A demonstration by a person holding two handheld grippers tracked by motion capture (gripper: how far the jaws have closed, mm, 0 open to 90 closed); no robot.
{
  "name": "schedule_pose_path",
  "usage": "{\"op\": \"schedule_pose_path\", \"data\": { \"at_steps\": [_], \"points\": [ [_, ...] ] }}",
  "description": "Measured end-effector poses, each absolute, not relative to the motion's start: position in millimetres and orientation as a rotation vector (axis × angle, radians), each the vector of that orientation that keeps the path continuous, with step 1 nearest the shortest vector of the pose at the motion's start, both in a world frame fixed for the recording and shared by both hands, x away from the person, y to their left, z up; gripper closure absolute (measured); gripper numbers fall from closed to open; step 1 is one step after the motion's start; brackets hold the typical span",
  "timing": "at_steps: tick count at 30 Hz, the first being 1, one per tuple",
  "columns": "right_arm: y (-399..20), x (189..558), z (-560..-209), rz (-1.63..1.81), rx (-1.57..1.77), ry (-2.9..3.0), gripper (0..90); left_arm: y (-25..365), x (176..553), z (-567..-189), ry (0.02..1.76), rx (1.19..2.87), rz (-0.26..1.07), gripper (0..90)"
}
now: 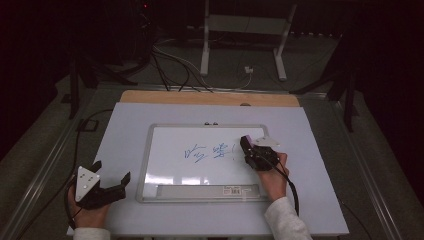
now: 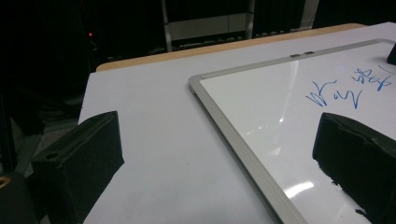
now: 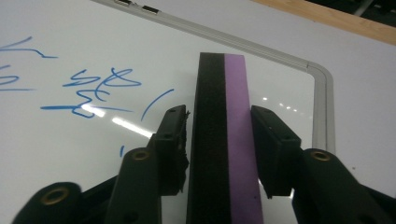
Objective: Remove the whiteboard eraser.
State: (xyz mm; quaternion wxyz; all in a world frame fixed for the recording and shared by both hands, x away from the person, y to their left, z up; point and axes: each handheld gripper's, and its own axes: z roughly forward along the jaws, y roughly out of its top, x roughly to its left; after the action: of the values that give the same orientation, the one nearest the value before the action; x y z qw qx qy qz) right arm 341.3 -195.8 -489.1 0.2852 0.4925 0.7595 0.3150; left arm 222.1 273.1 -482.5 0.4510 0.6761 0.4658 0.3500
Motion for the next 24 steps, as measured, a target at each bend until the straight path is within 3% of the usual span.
{"op": "schedule_pose_path", "data": {
  "at_steps": [14,17,20,24],
  "points": [
    [-202.7,338.1,-487.7,0.985,1.390,2.029,50.6,272.6,222.3,-482.8,1.150,1.678,0.866,3.3],
    [-202.2,336.2,-487.9,0.988,1.379,2.030,52.8,272.5,222.1,-482.6,1.150,1.678,0.866,3.3],
    [-201.2,333.2,-487.5,1.015,1.353,2.019,60.6,272.2,222.1,-482.6,1.149,1.679,0.870,3.4],
    [-192.2,329.6,-487.6,0.992,1.282,2.035,61.9,271.6,222.1,-482.6,1.149,1.684,0.874,3.6]
  ]
}}
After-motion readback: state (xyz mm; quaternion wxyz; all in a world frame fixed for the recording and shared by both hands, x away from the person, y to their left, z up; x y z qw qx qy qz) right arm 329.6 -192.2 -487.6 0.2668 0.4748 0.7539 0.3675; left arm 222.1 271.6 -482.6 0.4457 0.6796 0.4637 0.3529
